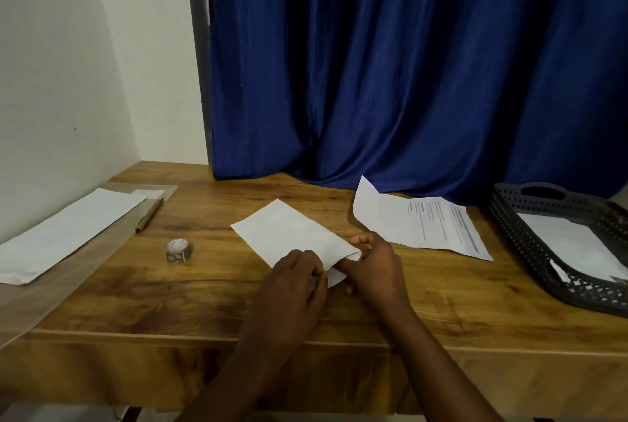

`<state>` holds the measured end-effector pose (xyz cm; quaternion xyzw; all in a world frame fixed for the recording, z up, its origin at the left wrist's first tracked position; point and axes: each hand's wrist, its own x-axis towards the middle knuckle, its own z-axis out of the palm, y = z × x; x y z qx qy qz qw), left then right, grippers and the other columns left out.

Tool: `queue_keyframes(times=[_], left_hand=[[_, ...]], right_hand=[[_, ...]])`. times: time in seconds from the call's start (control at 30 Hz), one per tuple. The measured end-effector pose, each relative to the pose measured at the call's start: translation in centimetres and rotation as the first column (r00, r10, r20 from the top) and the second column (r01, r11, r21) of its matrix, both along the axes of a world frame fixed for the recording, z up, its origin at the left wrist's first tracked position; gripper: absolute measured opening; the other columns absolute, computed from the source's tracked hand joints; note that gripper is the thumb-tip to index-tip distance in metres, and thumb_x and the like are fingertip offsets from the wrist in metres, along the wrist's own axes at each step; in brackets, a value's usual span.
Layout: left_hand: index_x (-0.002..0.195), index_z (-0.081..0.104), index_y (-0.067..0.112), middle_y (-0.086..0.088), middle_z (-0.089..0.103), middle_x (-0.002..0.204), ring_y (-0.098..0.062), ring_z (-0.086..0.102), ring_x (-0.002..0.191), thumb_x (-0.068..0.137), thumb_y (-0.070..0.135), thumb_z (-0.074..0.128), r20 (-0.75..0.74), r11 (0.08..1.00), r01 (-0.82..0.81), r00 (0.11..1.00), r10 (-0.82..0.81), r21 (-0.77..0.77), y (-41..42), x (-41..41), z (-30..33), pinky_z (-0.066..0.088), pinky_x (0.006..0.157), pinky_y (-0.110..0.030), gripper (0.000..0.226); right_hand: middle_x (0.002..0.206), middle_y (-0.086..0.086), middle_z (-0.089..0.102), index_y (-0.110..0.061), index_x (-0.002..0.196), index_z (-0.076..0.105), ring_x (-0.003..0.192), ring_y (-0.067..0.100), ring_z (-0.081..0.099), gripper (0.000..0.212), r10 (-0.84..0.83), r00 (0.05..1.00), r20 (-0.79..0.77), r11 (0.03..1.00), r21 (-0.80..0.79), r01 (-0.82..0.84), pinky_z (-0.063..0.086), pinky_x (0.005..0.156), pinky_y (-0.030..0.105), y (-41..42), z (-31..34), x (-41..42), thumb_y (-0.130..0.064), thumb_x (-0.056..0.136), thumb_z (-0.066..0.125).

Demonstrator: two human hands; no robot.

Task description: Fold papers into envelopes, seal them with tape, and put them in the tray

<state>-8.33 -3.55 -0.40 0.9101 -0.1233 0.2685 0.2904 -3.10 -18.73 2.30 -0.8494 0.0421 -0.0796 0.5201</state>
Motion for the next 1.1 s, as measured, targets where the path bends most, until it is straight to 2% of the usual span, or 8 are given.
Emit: queue_keyframes(times=[0.13, 0.3, 0.43, 0.53, 0.77, 0.87, 0.97, 1.1], left_hand=[[0.098, 0.058, 0.026, 0.008, 0.062, 0.102, -0.007, 0.057, 0.089, 0.097, 0.036, 0.062, -0.007, 1.000, -0.007, 1.000, 0.007, 0.003, 0.1, 0.0, -0.1, 0.039, 0.070, -0.008, 0.011], [0.099, 0.058, 0.027, 0.010, 0.062, 0.103, -0.006, 0.055, 0.090, 0.097, 0.039, 0.060, -0.016, 1.000, -0.006, 1.000, 0.006, 0.006, 0.1, 0.1, -0.2, 0.033, 0.072, -0.005, 0.012], [0.097, 0.058, 0.029, 0.012, 0.061, 0.101, -0.005, 0.053, 0.089, 0.096, 0.041, 0.060, -0.010, 0.999, 0.028, 1.000, -0.027, 0.021, 0.2, 0.1, -0.2, 0.032, 0.070, -0.005, 0.013], [0.102, 0.060, 0.030, 0.014, 0.059, 0.106, -0.004, 0.051, 0.095, 0.093, 0.051, 0.054, -0.015, 0.997, 0.051, 0.999, -0.050, 0.052, 0.0, -0.2, 0.0, 0.033, 0.073, -0.007, 0.024], [0.120, 0.060, 0.033, 0.011, 0.055, 0.131, -0.007, 0.046, 0.122, 0.091, 0.065, 0.047, 0.039, 0.998, -0.033, 0.999, 0.031, 0.054, 0.2, -0.6, -0.2, 0.047, 0.101, -0.030, 0.045], [0.139, 0.049, 0.038, 0.010, 0.040, 0.155, -0.010, 0.027, 0.147, 0.091, 0.074, 0.034, -0.095, 0.988, -0.071, 0.992, 0.084, 0.134, 0.0, -0.5, 0.2, 0.031, 0.120, -0.042, 0.062], [0.152, 0.033, 0.039, 0.010, 0.018, 0.167, -0.014, 0.004, 0.156, 0.091, 0.079, 0.020, -0.208, 0.946, -0.057, 0.970, 0.129, 0.318, -0.2, -0.2, 0.5, 0.008, 0.126, -0.051, 0.074], [0.157, 0.022, 0.036, 0.006, 0.006, 0.170, -0.018, -0.004, 0.157, 0.090, 0.080, 0.017, -0.313, 0.907, -0.002, 0.938, 0.147, 0.421, -0.1, 0.2, 0.3, 0.002, 0.126, -0.053, 0.080]], right_hand=[[0.086, -0.005, 0.071, -0.027, 0.108, 0.057, 0.048, 0.015, 0.068, 0.043, 0.020, 1.000, 0.013, 1.000, -0.016, -0.020, 0.053, 0.045, 0.023, 0.1, -0.2, 0.0, -0.037, 0.077, 0.084], [0.080, 0.007, 0.077, -0.018, 0.114, 0.063, 0.065, 0.026, 0.073, 0.026, 0.147, 0.989, 0.000, 0.953, 0.267, -0.142, 0.049, 0.048, 0.030, -1.7, 0.2, -1.0, -0.012, 0.090, 0.066], [0.087, 0.011, 0.077, -0.013, 0.110, 0.066, 0.070, 0.028, 0.071, 0.018, 0.206, 0.977, -0.047, 0.902, 0.397, -0.171, 0.050, 0.054, 0.031, -2.0, 0.6, -1.2, -0.020, 0.094, 0.063], [0.083, 0.009, 0.076, -0.018, 0.108, 0.065, 0.064, 0.024, 0.069, 0.023, 0.181, 0.983, -0.034, 0.928, 0.335, -0.159, 0.049, 0.052, 0.030, -1.5, 0.1, -1.0, -0.024, 0.088, 0.074], [0.087, 0.011, 0.073, -0.020, 0.106, 0.067, 0.064, 0.027, 0.065, 0.023, 0.164, 0.986, -0.037, 0.974, 0.163, -0.156, 0.049, 0.053, 0.032, -3.2, 0.9, 0.5, -0.005, 0.091, 0.058], [0.097, 0.006, 0.070, -0.023, 0.102, 0.069, 0.083, 0.034, 0.070, 0.020, 0.196, 0.975, -0.102, 0.980, 0.061, -0.190, 0.056, 0.062, 0.033, -4.9, 1.4, 1.2, -0.009, 0.094, 0.056], [0.098, 0.002, 0.068, -0.030, 0.107, 0.065, 0.082, 0.024, 0.069, 0.023, 0.197, 0.973, -0.123, 0.975, -0.075, -0.207, 0.061, 0.068, 0.034, -6.0, 1.5, 1.7, -0.013, 0.095, 0.057], [0.114, -0.005, 0.066, -0.034, 0.119, 0.060, 0.089, 0.010, 0.063, 0.029, 0.100, 0.994, 0.047, 0.899, -0.433, -0.070, 0.056, 0.081, 0.024, -6.0, 1.4, 1.0, -0.021, 0.094, 0.064]])
